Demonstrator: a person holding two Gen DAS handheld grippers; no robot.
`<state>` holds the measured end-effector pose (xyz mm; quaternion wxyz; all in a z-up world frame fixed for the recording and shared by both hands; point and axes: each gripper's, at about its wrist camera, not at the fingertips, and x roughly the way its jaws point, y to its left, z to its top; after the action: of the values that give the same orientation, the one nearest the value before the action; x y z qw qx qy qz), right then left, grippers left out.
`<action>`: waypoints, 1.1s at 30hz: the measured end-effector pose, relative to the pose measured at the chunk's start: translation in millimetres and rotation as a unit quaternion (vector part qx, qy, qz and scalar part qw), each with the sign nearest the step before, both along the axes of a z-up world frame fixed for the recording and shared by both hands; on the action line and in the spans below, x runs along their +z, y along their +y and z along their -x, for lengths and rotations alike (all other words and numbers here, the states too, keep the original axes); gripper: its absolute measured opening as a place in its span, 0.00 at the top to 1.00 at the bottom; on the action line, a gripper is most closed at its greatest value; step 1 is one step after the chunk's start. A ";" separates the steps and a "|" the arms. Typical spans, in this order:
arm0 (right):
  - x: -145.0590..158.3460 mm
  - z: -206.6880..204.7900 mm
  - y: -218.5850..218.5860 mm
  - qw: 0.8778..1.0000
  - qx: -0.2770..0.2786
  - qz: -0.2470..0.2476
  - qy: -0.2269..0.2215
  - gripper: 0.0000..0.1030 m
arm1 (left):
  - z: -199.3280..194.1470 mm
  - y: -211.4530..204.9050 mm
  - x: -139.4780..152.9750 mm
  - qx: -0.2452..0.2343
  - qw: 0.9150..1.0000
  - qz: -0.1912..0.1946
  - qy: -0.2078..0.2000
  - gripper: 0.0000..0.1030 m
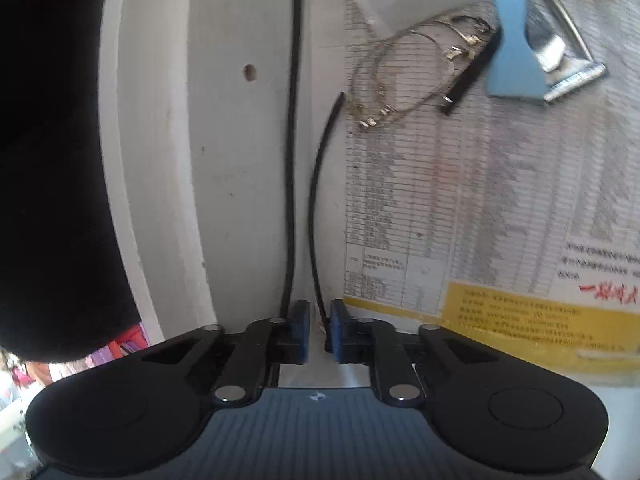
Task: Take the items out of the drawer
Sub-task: 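Grasp the black cord and lift it with the right gripper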
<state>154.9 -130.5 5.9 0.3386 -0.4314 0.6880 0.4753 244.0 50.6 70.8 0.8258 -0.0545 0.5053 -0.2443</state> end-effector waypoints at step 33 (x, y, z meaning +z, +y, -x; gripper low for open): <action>45.1 -19.6 2.4 0.963 -0.160 -0.088 -0.199 0.73 | -0.4 1.2 0.2 0.002 1.000 -0.002 -0.004 0.00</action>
<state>174.5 -128.1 51.0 0.5773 -0.3702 0.6218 0.3781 244.4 51.8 71.0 0.8282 -0.0534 0.5027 -0.2419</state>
